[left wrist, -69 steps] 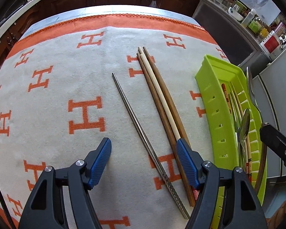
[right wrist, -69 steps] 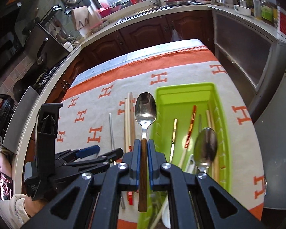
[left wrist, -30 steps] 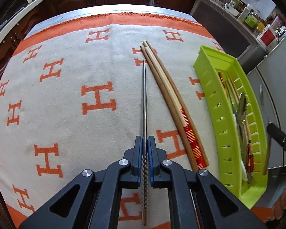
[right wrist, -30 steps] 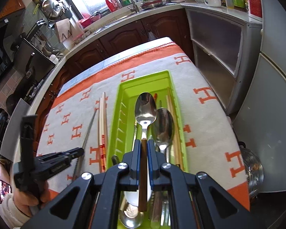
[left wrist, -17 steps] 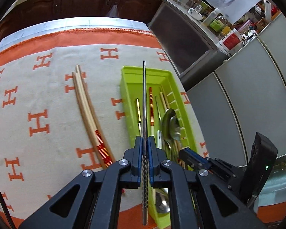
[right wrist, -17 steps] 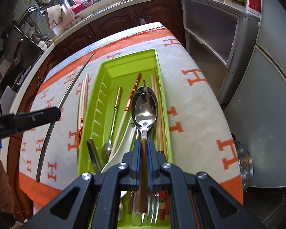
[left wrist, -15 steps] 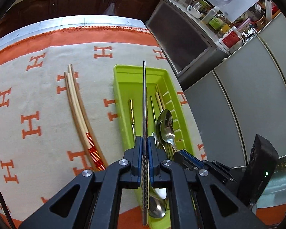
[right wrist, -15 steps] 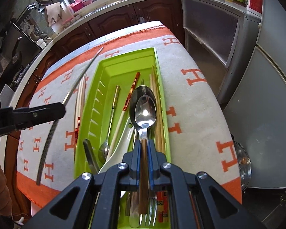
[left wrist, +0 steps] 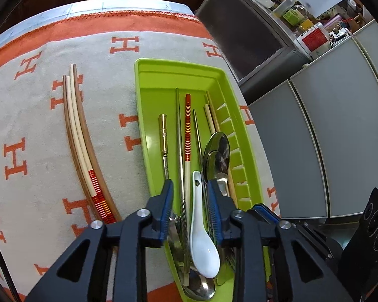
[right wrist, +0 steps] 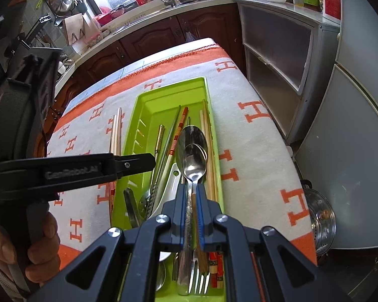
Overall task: Organize utensils
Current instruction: 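Move both grippers back over the remaining wooden chopsticks on the cloth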
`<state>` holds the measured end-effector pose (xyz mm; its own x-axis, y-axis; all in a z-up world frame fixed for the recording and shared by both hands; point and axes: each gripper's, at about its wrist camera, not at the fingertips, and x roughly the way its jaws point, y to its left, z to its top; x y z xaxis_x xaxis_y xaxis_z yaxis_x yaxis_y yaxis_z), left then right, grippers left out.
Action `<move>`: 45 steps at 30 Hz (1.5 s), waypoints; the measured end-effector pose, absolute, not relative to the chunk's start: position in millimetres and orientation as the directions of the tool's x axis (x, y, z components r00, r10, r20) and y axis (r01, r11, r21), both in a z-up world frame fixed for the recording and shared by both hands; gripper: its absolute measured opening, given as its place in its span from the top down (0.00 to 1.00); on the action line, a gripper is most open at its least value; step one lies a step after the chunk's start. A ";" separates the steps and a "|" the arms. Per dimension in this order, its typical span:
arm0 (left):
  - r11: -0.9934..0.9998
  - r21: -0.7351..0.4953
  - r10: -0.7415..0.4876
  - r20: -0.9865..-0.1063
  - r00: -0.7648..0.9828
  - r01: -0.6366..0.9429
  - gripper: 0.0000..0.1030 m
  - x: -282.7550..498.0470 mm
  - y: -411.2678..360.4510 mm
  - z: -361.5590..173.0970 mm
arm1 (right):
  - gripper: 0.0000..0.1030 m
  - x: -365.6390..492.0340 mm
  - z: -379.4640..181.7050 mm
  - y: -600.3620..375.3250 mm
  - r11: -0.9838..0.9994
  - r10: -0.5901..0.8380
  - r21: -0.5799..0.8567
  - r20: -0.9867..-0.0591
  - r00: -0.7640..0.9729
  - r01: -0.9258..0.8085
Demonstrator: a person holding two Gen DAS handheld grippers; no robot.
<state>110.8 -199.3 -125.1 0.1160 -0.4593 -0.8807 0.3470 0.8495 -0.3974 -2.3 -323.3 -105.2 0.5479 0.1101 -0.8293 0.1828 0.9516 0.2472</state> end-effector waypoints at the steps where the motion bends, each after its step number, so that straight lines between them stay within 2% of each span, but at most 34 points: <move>1: 0.842 -0.404 -0.470 -0.874 0.120 0.357 0.65 108.4 -197.2 -121.0 | 0.92 -1.0 -105.7 -323.4 0.951 0.113 0.249 -0.831 0.545 0.183; 3: 0.834 -0.408 -0.483 -0.865 0.134 0.372 0.61 103.4 -190.5 -112.4 | 0.92 -0.5 -105.9 -321.1 0.951 0.114 0.249 -0.832 0.543 0.181; 5: 0.839 -0.385 -0.474 -0.864 0.171 0.384 0.44 97.9 -183.8 -101.9 | 0.92 -1.2 -104.7 -318.7 0.952 0.118 0.252 -0.830 0.546 0.177; 10: 0.837 -0.370 -0.484 -0.845 0.229 0.404 0.41 90.7 -162.4 -80.9 | 0.92 -2.7 -100.6 -309.0 0.957 0.125 0.247 -0.826 0.549 0.153; 16: 0.871 -0.271 -0.421 -0.842 0.337 0.411 0.32 81.1 -127.4 -66.6 | 0.92 -2.6 -96.4 -294.4 0.961 0.145 0.249 -0.823 0.549 0.119; 26: 0.936 -0.137 -0.276 -0.859 0.432 0.325 0.31 78.1 -70.0 -77.5 | 0.92 7.8 -88.7 -264.8 0.967 0.189 0.253 -0.817 0.545 0.044; 45: 0.964 -0.103 -0.202 -0.880 0.430 0.244 0.30 82.4 -21.6 -103.9 | 0.92 40.5 -85.5 -206.3 0.969 0.239 0.234 -0.830 0.505 -0.073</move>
<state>82.4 -21.6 -103.9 0.4298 -0.2022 -0.8800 0.2436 0.9644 -0.1026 40.5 -206.3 -85.5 0.5045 0.2385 -0.8298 -0.0735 0.9695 0.2340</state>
